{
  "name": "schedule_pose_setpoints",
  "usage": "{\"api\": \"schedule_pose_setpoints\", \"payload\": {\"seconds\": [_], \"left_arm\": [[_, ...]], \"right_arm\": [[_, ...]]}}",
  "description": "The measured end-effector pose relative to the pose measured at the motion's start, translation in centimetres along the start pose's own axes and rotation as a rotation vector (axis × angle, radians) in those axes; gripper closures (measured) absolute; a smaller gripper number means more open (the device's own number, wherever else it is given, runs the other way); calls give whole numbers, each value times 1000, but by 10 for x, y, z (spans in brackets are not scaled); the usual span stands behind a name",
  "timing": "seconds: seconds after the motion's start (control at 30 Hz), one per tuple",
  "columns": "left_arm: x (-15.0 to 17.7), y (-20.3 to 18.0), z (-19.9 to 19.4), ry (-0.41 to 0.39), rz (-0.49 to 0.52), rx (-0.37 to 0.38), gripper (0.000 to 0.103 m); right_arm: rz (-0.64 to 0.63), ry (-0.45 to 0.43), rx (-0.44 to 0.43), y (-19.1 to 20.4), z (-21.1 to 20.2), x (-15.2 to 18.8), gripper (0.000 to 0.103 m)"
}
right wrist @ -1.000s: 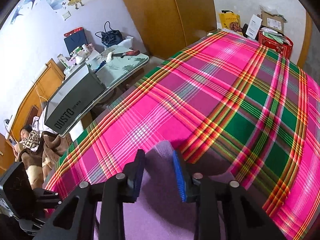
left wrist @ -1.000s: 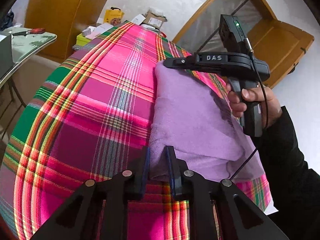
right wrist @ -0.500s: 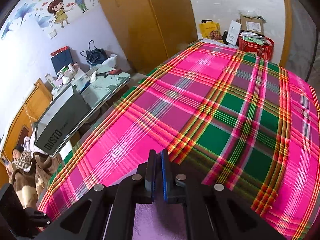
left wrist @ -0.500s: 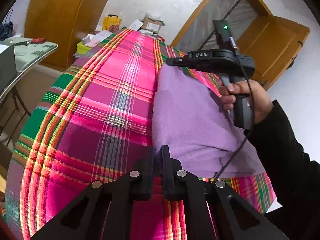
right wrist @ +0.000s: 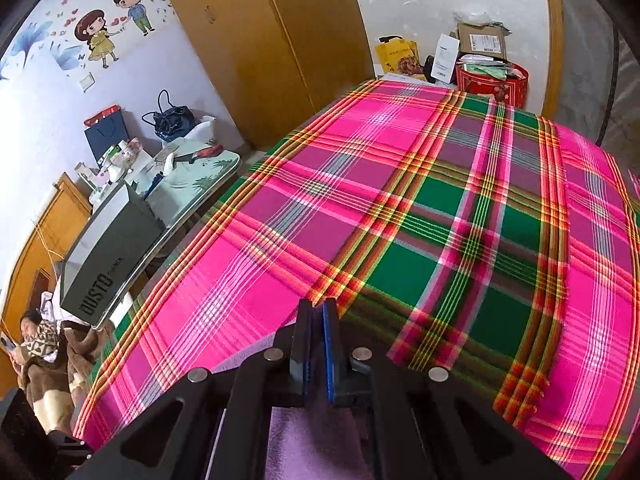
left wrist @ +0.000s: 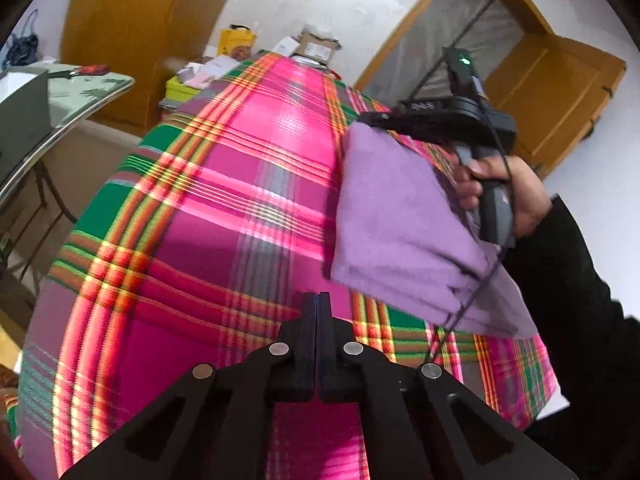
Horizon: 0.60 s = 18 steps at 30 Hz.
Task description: Fold clothes
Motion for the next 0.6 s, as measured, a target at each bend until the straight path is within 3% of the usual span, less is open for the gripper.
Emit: {"api": "schedule_pose_setpoints", "payload": {"seconds": [0.07, 0.13, 0.23, 0.27, 0.4, 0.43, 0.5, 0.6], "left_arm": [[-7, 3, -4, -26, -20, 1, 102], [-15, 4, -5, -48, -42, 8, 91], [-27, 4, 3, -53, -59, 38, 80], [-28, 2, 10, -39, -55, 40, 80], [-28, -3, 36, 20, -23, 17, 82], [-27, -4, 42, 35, -10, 3, 90], [-27, -7, 42, 29, 7, -5, 94], [-25, -6, 38, 23, 12, 2, 95]], "right_arm": [[-4, -2, -28, 4, -5, 0, 94], [-19, -30, -27, 8, -16, -1, 93], [-35, -68, -43, 13, -32, -2, 82], [-42, -70, -51, 14, -34, -2, 77], [-103, -2, -40, 22, -21, 8, 75], [-116, 15, -28, 23, -15, 11, 76], [-129, 16, 7, 23, -9, 14, 103], [-107, -26, 38, 15, -11, 11, 103]]}}
Point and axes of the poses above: each gripper's, at about its wrist camera, not at the fingertips, and z roughly the way its jaws point, y to its left, x to its underside, the point moved 4 cm from there along z, roughly the way its jaws point, and after that the axes turned 9 degrees about x, right-handed, at the moved point
